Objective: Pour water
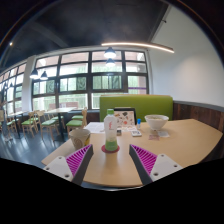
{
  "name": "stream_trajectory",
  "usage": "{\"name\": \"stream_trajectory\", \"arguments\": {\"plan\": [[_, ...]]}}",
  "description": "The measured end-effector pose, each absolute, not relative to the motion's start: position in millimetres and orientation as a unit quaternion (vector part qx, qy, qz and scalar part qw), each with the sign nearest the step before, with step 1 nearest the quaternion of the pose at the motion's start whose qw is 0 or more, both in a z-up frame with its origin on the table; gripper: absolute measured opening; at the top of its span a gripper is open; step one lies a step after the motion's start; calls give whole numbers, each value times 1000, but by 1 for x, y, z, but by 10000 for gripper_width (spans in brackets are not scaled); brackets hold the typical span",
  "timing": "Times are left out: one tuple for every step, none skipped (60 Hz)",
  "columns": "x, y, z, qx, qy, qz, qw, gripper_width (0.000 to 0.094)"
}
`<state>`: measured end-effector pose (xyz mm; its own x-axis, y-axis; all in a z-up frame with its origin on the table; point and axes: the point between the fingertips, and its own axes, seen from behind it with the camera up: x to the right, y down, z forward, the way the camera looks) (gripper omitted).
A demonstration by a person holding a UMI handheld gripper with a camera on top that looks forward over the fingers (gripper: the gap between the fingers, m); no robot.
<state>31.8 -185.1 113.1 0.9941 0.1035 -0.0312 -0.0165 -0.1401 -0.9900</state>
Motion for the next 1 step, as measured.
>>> {"name": "stream_trajectory", "arguments": {"plan": [[32, -190, 112, -754, -29, 48, 655, 825]]}}
